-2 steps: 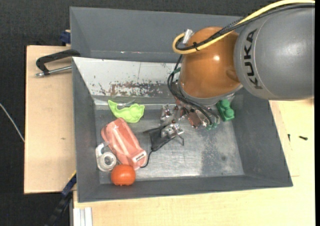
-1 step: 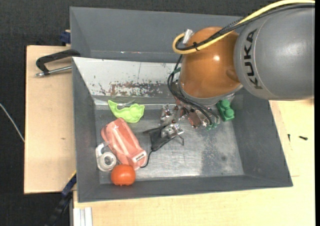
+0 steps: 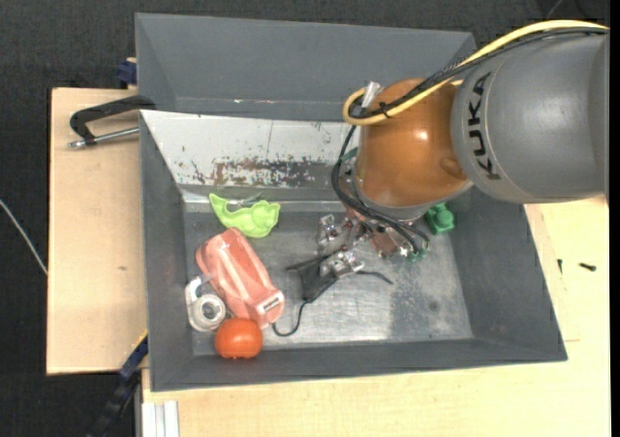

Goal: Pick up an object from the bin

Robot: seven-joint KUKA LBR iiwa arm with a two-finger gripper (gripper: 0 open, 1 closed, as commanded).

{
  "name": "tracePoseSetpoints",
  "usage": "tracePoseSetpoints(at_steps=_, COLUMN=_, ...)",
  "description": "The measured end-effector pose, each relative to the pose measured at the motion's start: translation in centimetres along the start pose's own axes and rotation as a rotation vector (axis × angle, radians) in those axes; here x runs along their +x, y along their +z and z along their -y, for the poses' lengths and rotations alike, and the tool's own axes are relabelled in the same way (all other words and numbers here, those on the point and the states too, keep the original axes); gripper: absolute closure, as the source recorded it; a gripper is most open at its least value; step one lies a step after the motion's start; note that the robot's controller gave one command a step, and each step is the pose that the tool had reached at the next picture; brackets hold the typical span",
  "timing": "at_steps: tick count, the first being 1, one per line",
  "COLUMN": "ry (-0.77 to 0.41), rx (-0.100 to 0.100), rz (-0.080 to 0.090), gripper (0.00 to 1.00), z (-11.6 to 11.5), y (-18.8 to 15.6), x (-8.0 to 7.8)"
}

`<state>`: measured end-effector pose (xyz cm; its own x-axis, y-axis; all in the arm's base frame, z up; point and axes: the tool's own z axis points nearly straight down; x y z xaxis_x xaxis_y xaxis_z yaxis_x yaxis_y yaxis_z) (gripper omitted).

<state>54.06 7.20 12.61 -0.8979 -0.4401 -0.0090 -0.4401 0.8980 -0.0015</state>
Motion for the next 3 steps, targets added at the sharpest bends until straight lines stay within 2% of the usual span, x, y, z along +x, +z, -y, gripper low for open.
tracePoseSetpoints(at_steps=1, ry=0.07, rx=-0.002, rz=-0.01, gripper=1.0, z=0.5, y=3.4, x=-0.2)
tracePoseSetpoints(at_steps=2, ry=-0.003, rx=-0.001, rz=-0.003, gripper=1.0, z=-0.4, y=-2.2, x=0.4)
tracePoseSetpoints(at_steps=3, ry=-0.003, rx=-0.001, rz=-0.003, gripper=1.0, z=-0.4, y=-2.2, x=0.4)
